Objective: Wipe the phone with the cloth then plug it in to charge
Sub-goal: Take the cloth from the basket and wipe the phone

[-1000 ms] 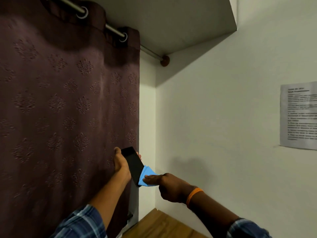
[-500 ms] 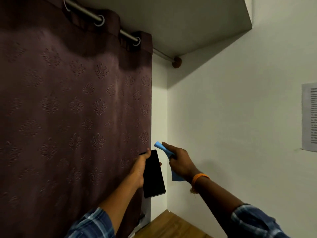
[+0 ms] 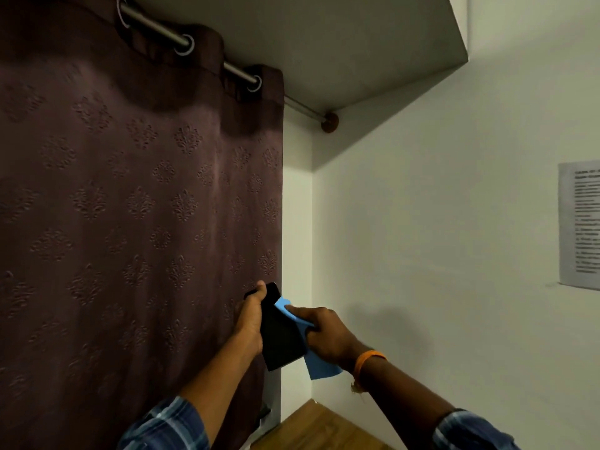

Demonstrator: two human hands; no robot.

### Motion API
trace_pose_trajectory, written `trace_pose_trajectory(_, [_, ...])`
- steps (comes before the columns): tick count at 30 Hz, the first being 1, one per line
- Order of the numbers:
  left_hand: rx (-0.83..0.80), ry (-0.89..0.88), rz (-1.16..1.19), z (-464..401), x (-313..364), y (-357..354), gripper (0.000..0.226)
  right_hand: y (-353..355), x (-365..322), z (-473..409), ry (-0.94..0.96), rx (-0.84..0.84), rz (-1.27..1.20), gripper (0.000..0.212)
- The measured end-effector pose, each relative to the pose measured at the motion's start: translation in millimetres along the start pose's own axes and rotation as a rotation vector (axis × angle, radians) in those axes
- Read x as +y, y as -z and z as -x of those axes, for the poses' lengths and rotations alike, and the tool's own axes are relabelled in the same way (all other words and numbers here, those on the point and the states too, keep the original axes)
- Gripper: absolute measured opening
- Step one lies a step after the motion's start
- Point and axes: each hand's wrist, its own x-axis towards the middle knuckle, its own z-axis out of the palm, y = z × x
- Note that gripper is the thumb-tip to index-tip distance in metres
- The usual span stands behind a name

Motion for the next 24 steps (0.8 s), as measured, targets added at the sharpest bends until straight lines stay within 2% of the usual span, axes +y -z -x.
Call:
trace_pose_trajectory(5, [0.185,-0.095,-0.018,-4,0,3,0.072,3,21,22,0.002,-0.097,0.081,0.064])
trace_pose_trajectory(8, [0.22,-0.125,0.009,-2,-2,2,0.07,7,30,33,-0.014,-0.118,0.11,0.064])
trace_pose_trajectory(13, [0.013,-0.048,0.134,1,-16,-4,0.057,11,33,43,-0.001,-0.124,0.146,0.057])
trace_pose_trajectory(19, [0.021,-0.071,0.181,11,-22,-10,0.044,18,41,48,-0.021,-0.174,0.16,0.055])
trace_pose_trajectory(21, [-0.02,-0.065,0.114,15,-20,-10,0.035,25,43,46,-0.068,-0.112,0.121,0.056])
trace_pose_trajectory(24, [-0.061,-0.096,-0.014,21,-20,-12,0.034,34,34,36,-0.101,0.172,0.011,0.063])
